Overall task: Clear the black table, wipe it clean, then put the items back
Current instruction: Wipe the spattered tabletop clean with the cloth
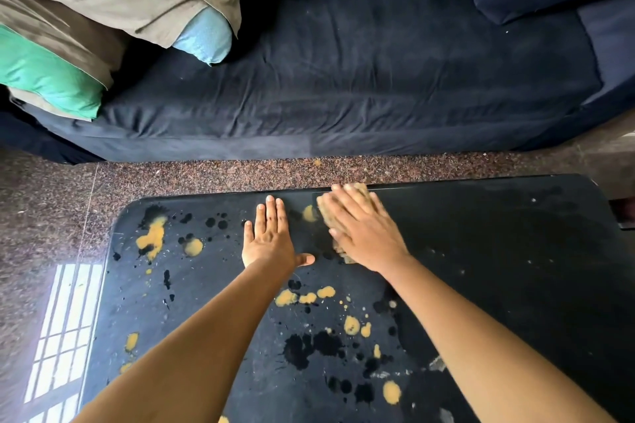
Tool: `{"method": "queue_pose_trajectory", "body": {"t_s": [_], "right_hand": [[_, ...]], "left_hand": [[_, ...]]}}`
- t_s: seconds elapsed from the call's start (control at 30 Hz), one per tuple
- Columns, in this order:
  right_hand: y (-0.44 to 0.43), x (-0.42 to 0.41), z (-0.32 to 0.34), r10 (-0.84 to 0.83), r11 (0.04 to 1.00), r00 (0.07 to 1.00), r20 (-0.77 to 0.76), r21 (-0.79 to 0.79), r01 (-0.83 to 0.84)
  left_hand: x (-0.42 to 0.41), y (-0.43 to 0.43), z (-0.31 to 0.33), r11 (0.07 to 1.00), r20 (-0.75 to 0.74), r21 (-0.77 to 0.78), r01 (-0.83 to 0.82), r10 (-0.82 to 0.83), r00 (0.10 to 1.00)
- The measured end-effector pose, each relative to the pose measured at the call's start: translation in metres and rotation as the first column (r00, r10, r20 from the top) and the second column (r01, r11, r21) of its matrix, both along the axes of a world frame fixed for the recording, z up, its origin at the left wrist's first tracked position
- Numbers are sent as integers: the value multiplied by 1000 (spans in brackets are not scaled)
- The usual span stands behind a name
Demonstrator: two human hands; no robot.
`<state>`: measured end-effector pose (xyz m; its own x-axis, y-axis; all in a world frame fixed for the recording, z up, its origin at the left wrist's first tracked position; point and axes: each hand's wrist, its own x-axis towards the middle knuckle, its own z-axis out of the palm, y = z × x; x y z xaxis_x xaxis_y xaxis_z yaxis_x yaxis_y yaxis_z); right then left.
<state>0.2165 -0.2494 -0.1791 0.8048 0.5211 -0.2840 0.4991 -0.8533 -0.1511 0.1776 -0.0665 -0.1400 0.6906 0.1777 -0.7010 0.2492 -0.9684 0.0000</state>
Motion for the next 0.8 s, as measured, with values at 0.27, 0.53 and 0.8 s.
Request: {"method": "queue_pose_trajectory", "body": {"t_s": [0.27,0.53,0.8], "right_hand": [[35,-3,1,-434,900,899,60,77,429],[-10,-5,2,-270,963,963,27,12,269],[61,-18,4,-126,988,992,3,90,125]], "left_hand": [[-2,2,-2,1000,7,4,11,-11,1000],[-3,3,-3,1000,24,15,21,-21,999],[-4,2,-1,1000,34,20,20,-21,999]]}}
